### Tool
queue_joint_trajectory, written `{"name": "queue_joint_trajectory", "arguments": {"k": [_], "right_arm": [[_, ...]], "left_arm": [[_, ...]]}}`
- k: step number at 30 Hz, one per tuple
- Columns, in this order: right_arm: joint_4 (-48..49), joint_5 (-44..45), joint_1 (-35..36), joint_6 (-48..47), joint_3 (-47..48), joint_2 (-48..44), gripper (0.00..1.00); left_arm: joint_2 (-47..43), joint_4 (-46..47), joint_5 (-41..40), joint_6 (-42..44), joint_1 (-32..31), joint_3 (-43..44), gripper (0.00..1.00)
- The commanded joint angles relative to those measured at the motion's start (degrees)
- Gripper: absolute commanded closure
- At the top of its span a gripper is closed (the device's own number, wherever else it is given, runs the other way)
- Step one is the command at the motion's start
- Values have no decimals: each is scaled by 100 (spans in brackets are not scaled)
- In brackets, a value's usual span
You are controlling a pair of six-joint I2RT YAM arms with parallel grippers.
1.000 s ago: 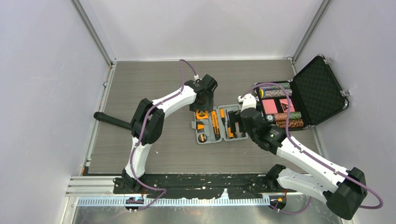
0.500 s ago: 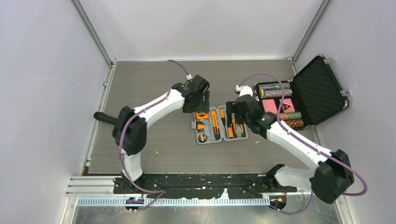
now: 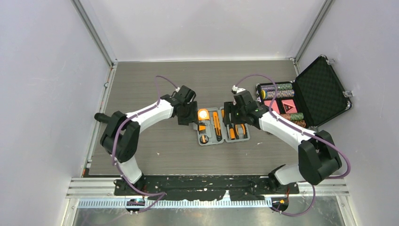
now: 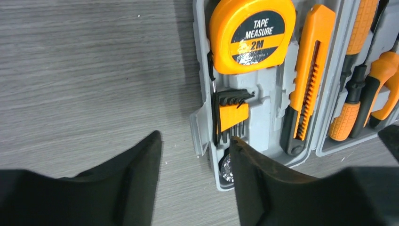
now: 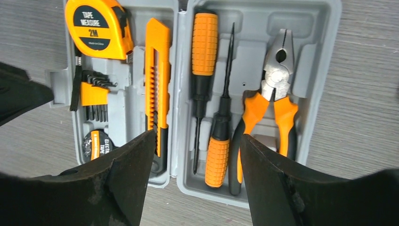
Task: Pack the tool kit
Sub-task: Move the toolbox to the center of the board.
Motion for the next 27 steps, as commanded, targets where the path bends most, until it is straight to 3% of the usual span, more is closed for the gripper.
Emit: {"name": "queue_joint_trajectory", "arguments": {"k": [1,5,14,18,27], "right_arm": [[289,-406,27,98,136,-39,29],[281,-444,21,102,128,-36,29],[357,-617,158,167,141,-18,30],[471,-712,364,117,156,3,31],[687,-608,1483,-87,245,184,34]], "left_arm": [[167,698,689,-151,103,-25,50],[299,916,905,-275,148,-92,57],[45,1138,1290,-518,289,-661,83],[-291,1254,1431,-569,286,-1225,100],[-1511,1236,1878,-494,291,-2696,100]]}}
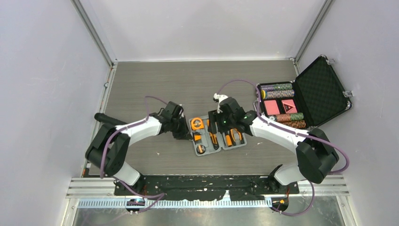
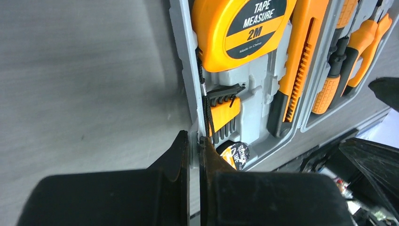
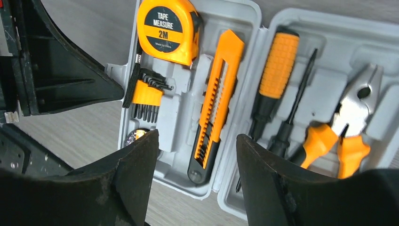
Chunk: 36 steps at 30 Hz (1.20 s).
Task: Pack the tool kit
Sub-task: Move the toolbox to the center of the board, then adjust the tool in the toolbox.
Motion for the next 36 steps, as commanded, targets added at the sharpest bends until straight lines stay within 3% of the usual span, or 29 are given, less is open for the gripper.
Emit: {"name": "queue_joint_trajectory", "arguments": {"k": [1,4,6,8,11,15,21,29,36], "right_arm": [[339,21,527,-133,237,110,35],[415,38,866,-209,363,225,35],[444,79,975,-238,478,361,37],[456,127,995,-281,630,509,40],[475,162,995,-403,872,768,44],[539,53,995,-540,1193,1111,52],[701,-141,995,-761,1467,1573,61],[573,-466,1006,-1020,1508,2061,66],[226,-546,1013,-1106,1450,2186,72]], "left_arm": [[-792,-370,455,205,-17,-743,100],[-1143,-592,547,334,-20,-1102,100],[-1362,-620,540,328,-21,-1309,94],[-1524,-668,514,320,-24,-1390,84],[-1795,-814,376,296,-24,-1353,60],[-2207,-853,-139,98,-12,-1320,48],[-2263,-571,-471,-70,169,-1221,49],[-1488,-5,-407,-440,211,-1066,65],[-1318,434,-365,-636,204,-1076,67]]}}
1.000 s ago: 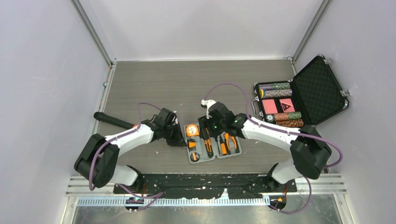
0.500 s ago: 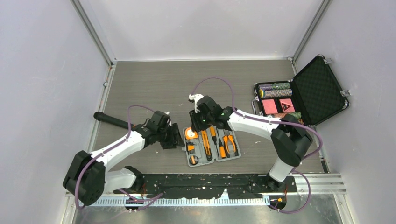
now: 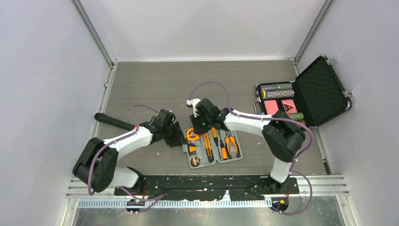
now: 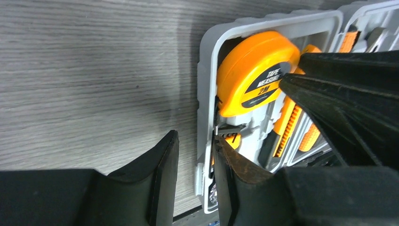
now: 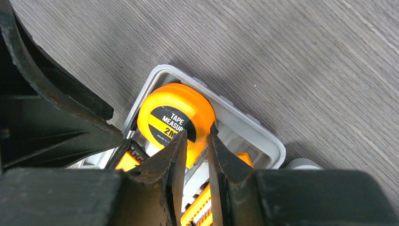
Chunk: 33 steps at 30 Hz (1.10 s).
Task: Pack the tool kit
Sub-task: Adjust the tool in the toolbox.
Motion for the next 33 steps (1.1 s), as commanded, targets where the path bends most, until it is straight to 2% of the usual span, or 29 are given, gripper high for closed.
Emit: {"name": "queue_joint_trajectory", "arguments": {"k": [1,8,13,22,27,33], "right_arm": [[-356,-252,43,-159,136,141,72],[-847,-144,107,-497,431,231,73],[-1009,-198,118,-569,550,211,73],[-997,-234,69,-567,966,-342,59],[-721,-249,-2,-662,1150,-340,58],[-761,-642,-19,-800,1407,229,59]], "left_arm": [[-3,563,-29,-201,26,143,67],[-168,862,-567,-353,48,97,61],[52,1077,-612,-393,172,233,58],[-198,1193,-485,-433,198,24,60],[-334,1180,-534,-440,193,-100,61],[-184,1321,-410,-434,193,-118,61]]}}
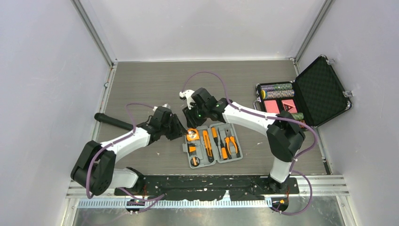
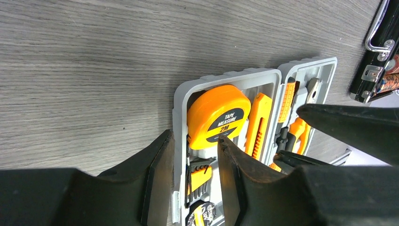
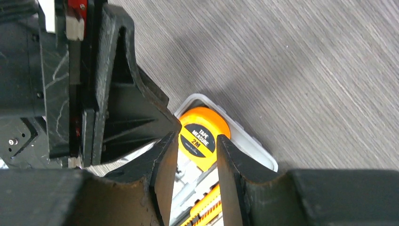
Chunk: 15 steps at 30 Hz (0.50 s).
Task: Pack the tool kit
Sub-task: Adjust the tool in the toolbox.
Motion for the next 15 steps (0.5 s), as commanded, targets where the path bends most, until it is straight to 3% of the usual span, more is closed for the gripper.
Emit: {"name": "queue_joint_trajectory", "arguments": {"k": [1,15], "right_arm": [[131,-389,-26,-164,281,311,60],[-180,-525,-21,-102,-149,919,77]], "left_arm": [[41,369,46,-23,16,-21,61],[680,432,178,22,17,235,64]]}}
